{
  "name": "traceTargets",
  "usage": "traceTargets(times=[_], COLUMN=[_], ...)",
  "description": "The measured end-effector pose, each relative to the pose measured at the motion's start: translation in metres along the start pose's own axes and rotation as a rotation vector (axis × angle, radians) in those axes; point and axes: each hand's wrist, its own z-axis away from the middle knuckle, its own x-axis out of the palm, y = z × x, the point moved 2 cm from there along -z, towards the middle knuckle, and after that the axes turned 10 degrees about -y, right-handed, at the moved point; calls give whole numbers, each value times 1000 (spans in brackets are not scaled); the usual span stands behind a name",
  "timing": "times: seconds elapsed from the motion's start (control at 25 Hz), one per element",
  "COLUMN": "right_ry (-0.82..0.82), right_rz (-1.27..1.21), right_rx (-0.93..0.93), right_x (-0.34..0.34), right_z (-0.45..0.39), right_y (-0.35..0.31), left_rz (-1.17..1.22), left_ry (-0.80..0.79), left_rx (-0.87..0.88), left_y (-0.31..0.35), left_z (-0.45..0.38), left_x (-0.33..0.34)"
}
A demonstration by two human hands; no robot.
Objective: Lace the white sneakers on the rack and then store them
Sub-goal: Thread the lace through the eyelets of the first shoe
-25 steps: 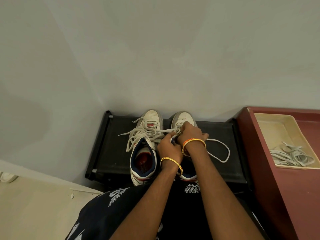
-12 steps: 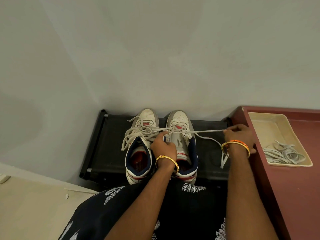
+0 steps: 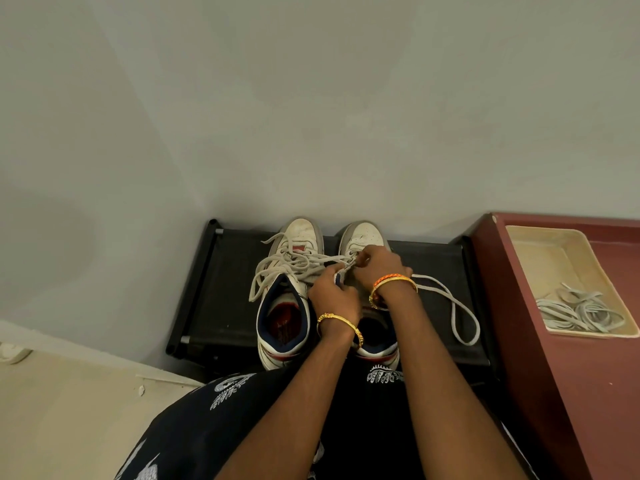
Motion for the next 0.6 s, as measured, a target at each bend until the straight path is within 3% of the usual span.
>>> traceTargets(times=[0.08,0.32,0.6], right_ry=[-27,164,621], right_rz=[29,-178,-514], right_rx=[53,92,403], right_x=[4,-21,-87], right_z=[-3,5,46], right_y=[-1,25,121], left_rz=[1,-10,-14], left_ry=[-6,26,33], left_rx=[-1,-26,-55], left_y=[0,-1,3], left_z=[-1,-1,-1], left_x=[0,0,-1])
